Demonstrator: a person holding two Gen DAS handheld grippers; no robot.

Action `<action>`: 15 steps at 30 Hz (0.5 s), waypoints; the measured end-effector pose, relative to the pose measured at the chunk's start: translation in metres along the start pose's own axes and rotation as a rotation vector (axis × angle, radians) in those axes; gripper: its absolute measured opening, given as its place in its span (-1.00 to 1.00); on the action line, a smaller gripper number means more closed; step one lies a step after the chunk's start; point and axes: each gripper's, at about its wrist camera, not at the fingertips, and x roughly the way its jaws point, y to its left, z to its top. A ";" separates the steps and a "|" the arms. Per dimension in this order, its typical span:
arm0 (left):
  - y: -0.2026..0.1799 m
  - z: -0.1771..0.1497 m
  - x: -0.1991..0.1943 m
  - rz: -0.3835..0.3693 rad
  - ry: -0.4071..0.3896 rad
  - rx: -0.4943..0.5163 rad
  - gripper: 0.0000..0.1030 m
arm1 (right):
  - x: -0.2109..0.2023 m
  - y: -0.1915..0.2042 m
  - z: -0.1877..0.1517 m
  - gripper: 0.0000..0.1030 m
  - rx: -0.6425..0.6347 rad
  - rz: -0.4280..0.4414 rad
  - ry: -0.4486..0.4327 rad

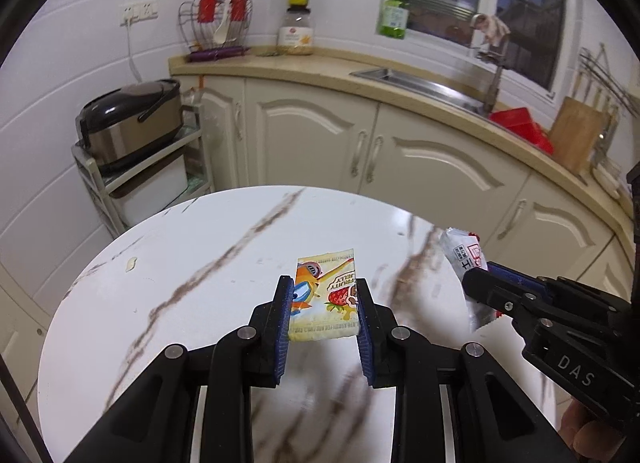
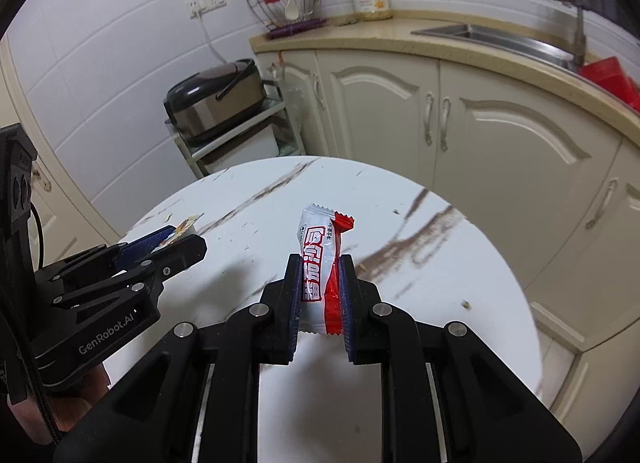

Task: Collect trash
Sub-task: 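Carry the wrapper and juice box with both tools over the blue bin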

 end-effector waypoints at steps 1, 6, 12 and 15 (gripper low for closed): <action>-0.010 -0.004 -0.009 -0.007 -0.009 0.011 -0.51 | -0.006 -0.003 -0.002 -0.68 0.005 -0.002 -0.007; -0.057 -0.026 -0.055 -0.041 -0.049 0.063 -0.51 | -0.055 -0.028 -0.019 -0.68 0.045 -0.017 -0.062; -0.112 -0.045 -0.090 -0.092 -0.075 0.126 -0.51 | -0.114 -0.064 -0.040 -0.68 0.093 -0.041 -0.135; -0.141 -0.055 -0.100 -0.132 -0.074 0.162 -0.51 | -0.140 -0.085 -0.049 -0.68 0.121 -0.061 -0.167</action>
